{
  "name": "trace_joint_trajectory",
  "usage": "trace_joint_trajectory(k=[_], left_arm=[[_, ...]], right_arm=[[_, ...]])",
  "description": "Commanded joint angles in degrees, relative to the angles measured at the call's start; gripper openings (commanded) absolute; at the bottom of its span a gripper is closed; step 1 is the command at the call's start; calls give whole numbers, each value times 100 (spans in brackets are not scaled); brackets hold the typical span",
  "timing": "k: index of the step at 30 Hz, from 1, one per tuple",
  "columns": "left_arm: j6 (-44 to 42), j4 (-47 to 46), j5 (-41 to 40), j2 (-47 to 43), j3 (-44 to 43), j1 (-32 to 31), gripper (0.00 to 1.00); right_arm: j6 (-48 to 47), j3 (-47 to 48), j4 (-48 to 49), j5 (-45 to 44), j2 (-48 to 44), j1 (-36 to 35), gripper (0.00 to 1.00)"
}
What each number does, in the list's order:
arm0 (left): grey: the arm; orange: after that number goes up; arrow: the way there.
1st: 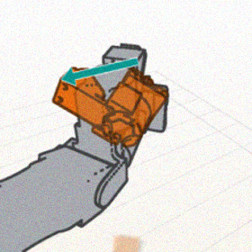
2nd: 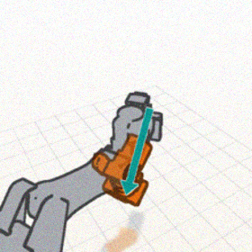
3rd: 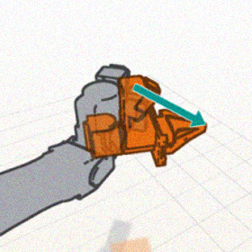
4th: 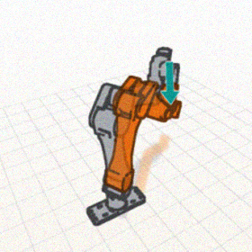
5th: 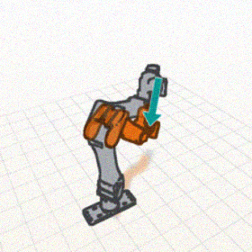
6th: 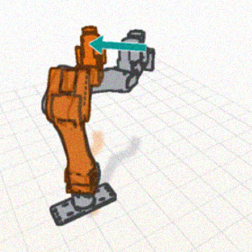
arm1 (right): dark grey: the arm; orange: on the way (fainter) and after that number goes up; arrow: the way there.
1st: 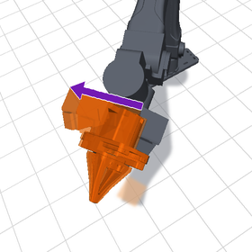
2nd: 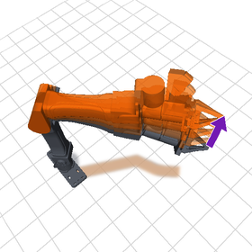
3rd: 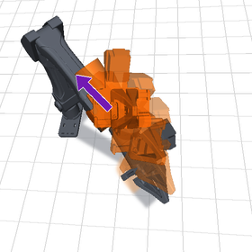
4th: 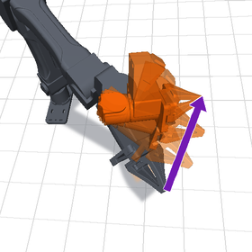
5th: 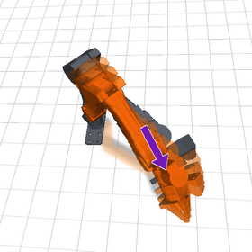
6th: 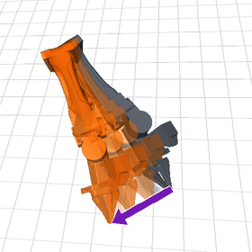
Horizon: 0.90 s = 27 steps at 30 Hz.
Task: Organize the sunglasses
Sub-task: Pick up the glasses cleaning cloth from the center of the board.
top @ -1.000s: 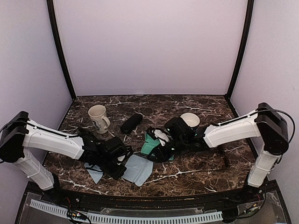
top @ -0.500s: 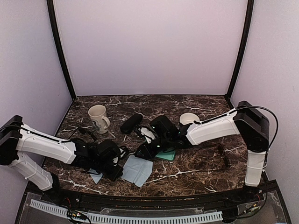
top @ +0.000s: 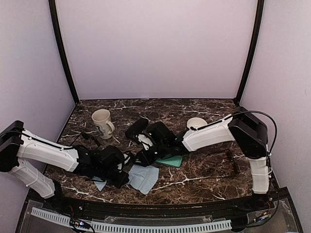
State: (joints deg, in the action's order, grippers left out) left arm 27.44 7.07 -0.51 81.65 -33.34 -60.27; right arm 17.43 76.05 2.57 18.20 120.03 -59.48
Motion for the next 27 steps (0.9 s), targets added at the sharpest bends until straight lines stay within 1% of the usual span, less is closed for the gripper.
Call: trace_joint_trajectory(k=[1,16,22,27], left_arm=[[81,129,50,-78,228,15,0],[120,85,76,-149,323,15,0],[139,65,79,-173,349,15,0],[146,63,84,-184,350,15,0]], right_arm=[[-15,200,-44,-48,203,-46,44],[-229,550,-429,-622,530,-165,41],[-431,641,-689,-952,617,-328,38],[-485,663,-784,-1140,662,-407,31]])
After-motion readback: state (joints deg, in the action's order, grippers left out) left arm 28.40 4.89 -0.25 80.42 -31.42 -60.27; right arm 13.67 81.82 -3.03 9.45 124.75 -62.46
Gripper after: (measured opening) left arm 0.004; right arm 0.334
